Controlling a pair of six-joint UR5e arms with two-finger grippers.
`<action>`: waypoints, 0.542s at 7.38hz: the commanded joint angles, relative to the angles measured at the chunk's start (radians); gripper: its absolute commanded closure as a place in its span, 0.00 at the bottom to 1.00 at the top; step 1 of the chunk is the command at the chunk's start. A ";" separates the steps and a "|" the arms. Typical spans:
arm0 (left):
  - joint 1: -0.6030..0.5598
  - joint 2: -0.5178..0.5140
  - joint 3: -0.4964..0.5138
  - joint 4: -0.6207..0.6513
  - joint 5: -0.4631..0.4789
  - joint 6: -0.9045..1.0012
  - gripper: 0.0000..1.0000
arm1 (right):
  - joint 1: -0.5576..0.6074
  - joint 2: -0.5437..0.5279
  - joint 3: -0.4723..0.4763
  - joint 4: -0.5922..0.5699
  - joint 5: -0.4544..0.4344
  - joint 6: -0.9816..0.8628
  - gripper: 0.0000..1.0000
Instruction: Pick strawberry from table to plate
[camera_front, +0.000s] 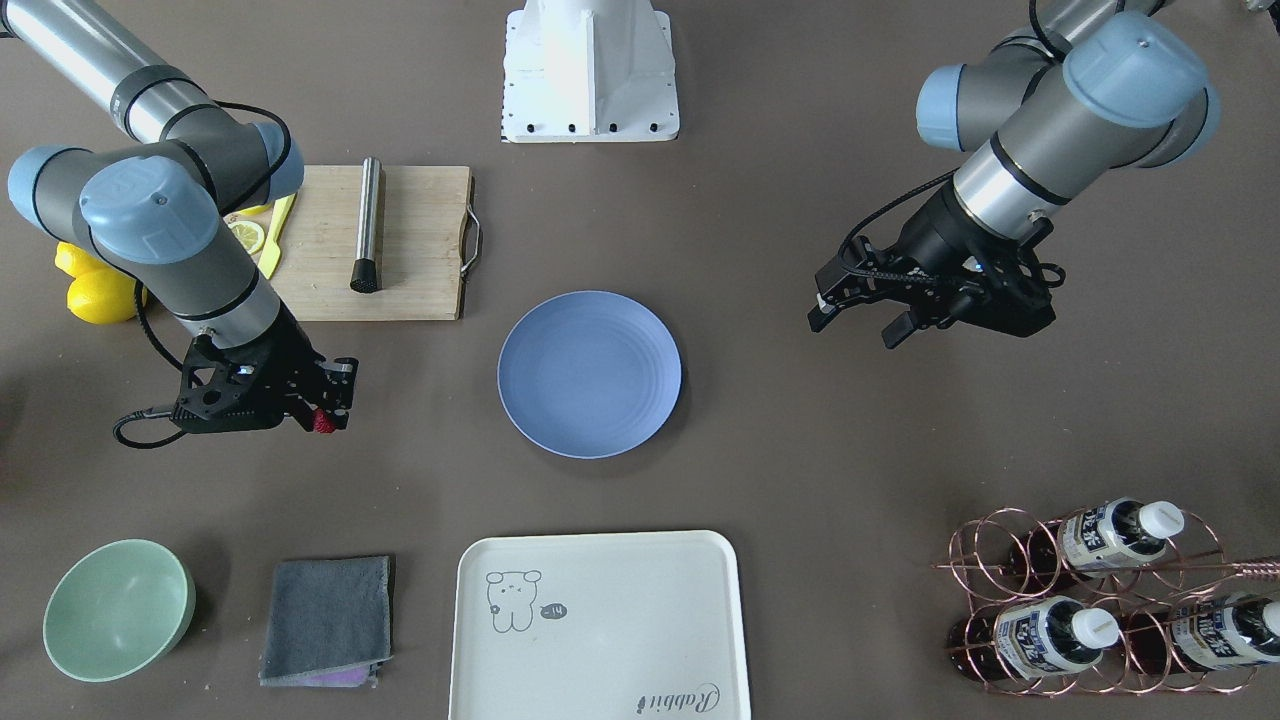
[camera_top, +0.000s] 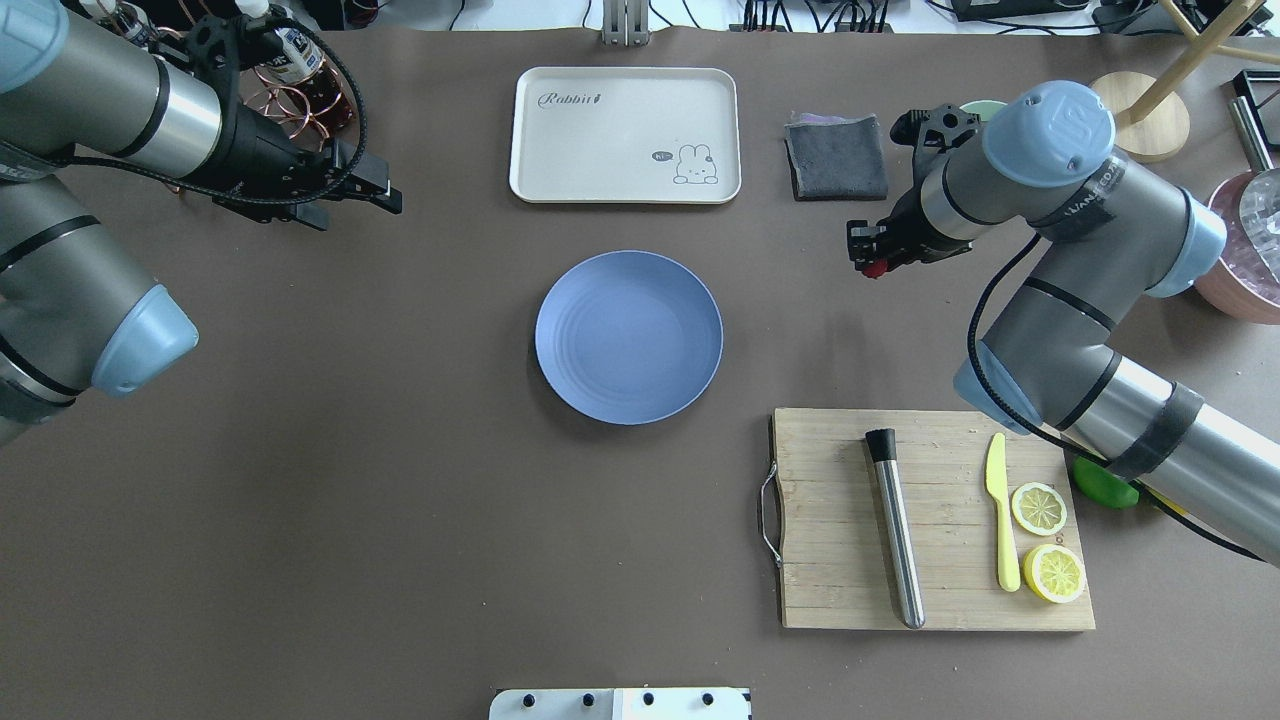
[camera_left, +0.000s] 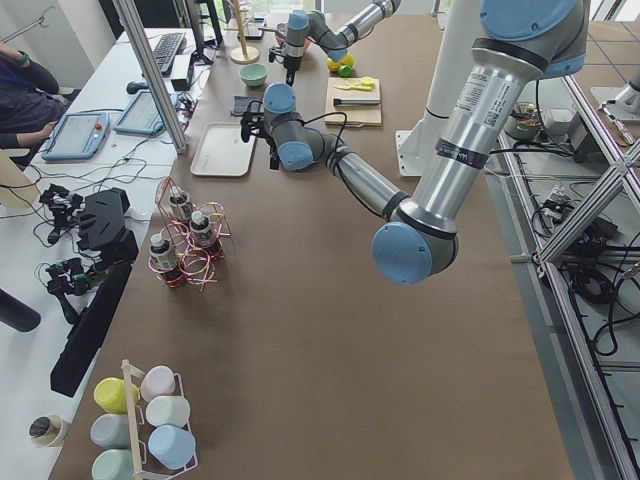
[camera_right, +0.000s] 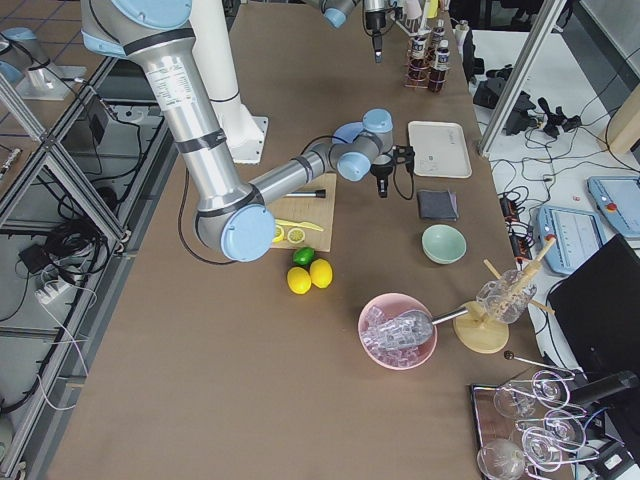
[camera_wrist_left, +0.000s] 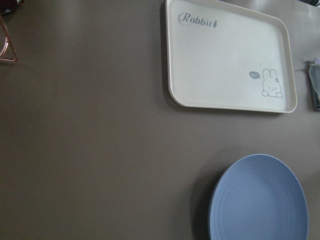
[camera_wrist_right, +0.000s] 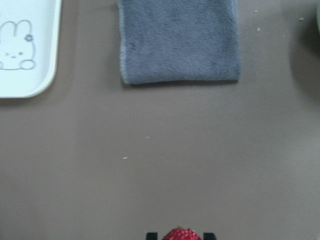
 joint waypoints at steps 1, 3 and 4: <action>0.017 0.000 0.008 0.001 0.002 -0.003 0.02 | -0.093 0.146 0.059 -0.112 -0.001 0.149 1.00; 0.029 0.005 0.011 0.001 0.002 -0.005 0.02 | -0.220 0.236 0.041 -0.118 -0.129 0.245 1.00; 0.008 0.040 0.009 0.003 -0.001 0.001 0.03 | -0.262 0.269 0.002 -0.118 -0.171 0.267 1.00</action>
